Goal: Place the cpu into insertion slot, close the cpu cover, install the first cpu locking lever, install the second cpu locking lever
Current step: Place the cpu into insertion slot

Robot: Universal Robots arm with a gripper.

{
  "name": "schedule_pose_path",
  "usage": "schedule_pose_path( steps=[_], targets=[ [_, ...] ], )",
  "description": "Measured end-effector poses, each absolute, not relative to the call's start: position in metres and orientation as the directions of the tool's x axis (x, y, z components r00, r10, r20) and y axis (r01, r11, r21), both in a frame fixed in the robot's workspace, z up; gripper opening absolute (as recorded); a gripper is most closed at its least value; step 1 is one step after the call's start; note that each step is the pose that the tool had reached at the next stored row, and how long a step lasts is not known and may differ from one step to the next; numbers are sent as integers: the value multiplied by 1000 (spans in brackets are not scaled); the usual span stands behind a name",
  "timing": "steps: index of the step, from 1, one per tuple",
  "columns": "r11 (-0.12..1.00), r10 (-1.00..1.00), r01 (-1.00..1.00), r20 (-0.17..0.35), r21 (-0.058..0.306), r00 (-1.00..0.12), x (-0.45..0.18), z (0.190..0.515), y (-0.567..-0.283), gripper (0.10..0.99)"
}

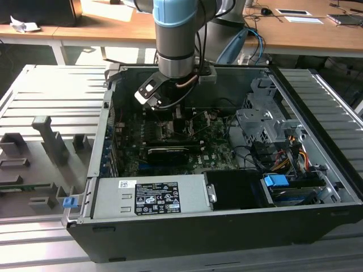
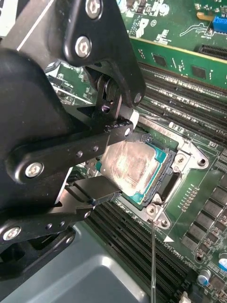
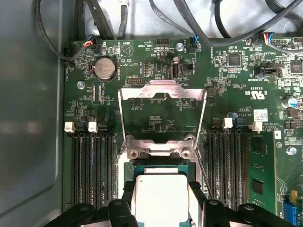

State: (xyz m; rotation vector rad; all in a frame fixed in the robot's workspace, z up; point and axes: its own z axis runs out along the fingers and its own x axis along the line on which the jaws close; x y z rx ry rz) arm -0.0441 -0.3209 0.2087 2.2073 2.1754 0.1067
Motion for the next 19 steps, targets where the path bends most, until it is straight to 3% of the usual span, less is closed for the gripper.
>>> schedule_pose_path(
  steps=[7, 9, 16, 17, 19],
  targets=[
    [-15, 1000, 997, 20, 77, 14, -44, 203, -321, 529],
    [-15, 1000, 997, 20, 77, 14, -44, 203, -321, 604],
    [-15, 1000, 997, 20, 77, 14, -44, 211, -321, 604],
    [-16, 1000, 997, 20, 77, 14, -44, 212, -321, 588],
    [-16, 1000, 997, 20, 76, 14, -44, 212, -321, 459]
  ],
)
